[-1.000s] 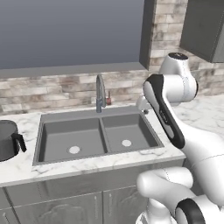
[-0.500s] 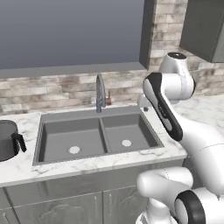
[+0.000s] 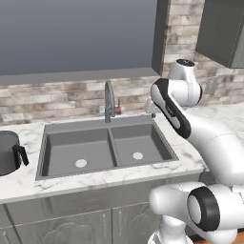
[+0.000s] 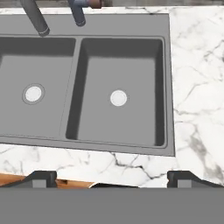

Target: Turn on the sink faucet and place the jug under the water for a few seconds to fill it up.

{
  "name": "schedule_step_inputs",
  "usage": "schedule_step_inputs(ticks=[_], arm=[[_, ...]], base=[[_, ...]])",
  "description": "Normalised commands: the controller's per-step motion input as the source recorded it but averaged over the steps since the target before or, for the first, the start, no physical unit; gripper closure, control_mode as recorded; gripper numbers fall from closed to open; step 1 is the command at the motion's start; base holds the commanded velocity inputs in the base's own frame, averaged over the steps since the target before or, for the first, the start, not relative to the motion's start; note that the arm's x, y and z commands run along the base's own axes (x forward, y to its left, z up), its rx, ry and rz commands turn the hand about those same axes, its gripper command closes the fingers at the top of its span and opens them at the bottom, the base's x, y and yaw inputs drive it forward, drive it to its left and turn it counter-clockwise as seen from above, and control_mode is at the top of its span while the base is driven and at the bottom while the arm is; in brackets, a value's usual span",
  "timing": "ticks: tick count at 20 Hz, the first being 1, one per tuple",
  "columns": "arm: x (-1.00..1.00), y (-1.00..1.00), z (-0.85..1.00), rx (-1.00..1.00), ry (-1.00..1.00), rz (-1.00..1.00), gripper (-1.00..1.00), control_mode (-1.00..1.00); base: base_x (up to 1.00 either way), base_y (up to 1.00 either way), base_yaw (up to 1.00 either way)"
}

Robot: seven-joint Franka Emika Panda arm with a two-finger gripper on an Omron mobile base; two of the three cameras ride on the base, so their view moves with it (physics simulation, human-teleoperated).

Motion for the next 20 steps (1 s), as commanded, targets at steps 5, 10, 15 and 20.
schedule_step_inputs(ticks=[5, 10, 15, 20], arm=[[0.38, 0.00, -0.13, 0.12, 0.00, 0.00, -1.00, -1.00], [0.29, 0.00, -0.08, 0.14, 0.00, 0.01, -1.00, -1.00], [0.30, 0.00, -0.10, 0.12, 0.00, 0.00, -1.00, -1.00], [0.46, 0.04, -0.21, 0.12, 0.00, 0.00, -1.00, -1.00]], base=[[0.00, 0.00, 0.00], [0.00, 0.00, 0.00], [0.00, 0.00, 0.00], [0.00, 0.00, 0.00]])
